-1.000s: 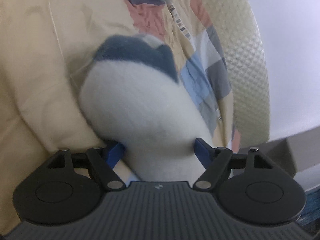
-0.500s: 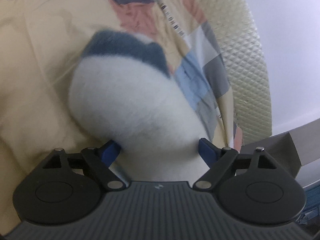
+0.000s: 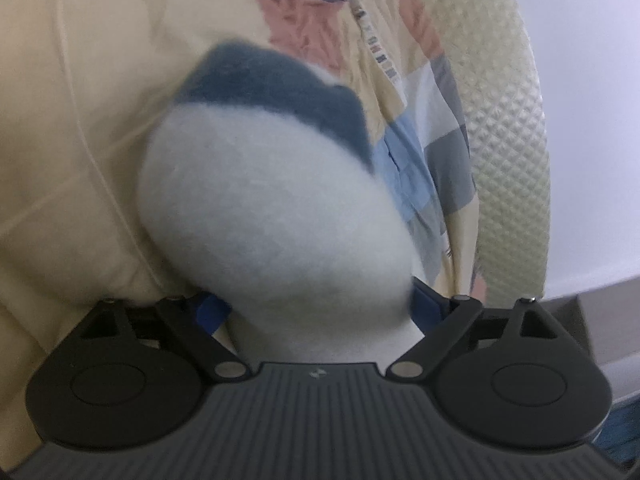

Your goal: Fold large clothes

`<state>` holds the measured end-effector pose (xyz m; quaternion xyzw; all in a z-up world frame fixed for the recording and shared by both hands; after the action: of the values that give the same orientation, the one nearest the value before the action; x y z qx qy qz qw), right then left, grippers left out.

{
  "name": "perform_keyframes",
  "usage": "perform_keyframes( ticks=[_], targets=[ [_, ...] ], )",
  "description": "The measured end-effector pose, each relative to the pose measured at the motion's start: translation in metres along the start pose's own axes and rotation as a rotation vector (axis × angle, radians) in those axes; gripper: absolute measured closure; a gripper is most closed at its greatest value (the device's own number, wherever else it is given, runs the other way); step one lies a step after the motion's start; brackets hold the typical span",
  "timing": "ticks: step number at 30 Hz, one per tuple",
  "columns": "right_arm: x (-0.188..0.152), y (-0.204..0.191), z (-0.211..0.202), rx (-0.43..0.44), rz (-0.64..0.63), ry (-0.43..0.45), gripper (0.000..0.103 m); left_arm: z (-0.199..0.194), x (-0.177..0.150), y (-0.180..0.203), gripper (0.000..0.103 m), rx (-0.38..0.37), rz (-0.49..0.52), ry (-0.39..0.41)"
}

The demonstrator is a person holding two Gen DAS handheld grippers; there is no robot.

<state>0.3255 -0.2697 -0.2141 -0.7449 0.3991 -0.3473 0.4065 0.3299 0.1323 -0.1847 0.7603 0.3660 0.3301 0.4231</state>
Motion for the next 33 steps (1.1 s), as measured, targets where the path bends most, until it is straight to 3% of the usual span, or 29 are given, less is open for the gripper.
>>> perform_keyframes(
  ticks=[5, 8, 15, 21, 27, 33],
  targets=[
    [0.001, -0.010, -0.008, -0.015, -0.099, 0.008, 0.051, -0.007, 0.001, 0.012, 0.054, 0.010, 0.117, 0.013],
    [0.001, -0.024, -0.017, -0.014, -0.168, 0.015, 0.061, -0.014, 0.002, 0.023, 0.064, -0.012, 0.167, 0.021],
    [0.017, -0.067, -0.063, 0.096, -0.241, 0.072, 0.063, -0.036, 0.000, 0.067, 0.066, -0.167, 0.183, -0.006],
    [0.070, -0.107, -0.116, 0.205, -0.275, 0.169, 0.064, -0.024, -0.016, 0.158, 0.066, -0.249, 0.253, -0.034],
    [0.150, -0.125, -0.144, 0.259, -0.277, 0.264, 0.063, 0.038, -0.040, 0.242, 0.065, -0.302, 0.322, -0.048],
    [0.220, -0.107, -0.121, 0.217, -0.253, 0.297, 0.063, 0.129, -0.059, 0.272, 0.065, -0.257, 0.369, -0.097]
  ],
)
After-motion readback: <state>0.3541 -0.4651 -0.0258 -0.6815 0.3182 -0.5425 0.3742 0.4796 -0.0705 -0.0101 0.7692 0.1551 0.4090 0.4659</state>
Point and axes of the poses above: each gripper's, at about its wrist camera, not at the fingertips, and z roughly the way its jaws point, y to its right, x to its top, the point moved 4 cm from there along z, roughly the way its jaws point, and after that the axes turned 4 degrees about -x, right-handed, at the moved point
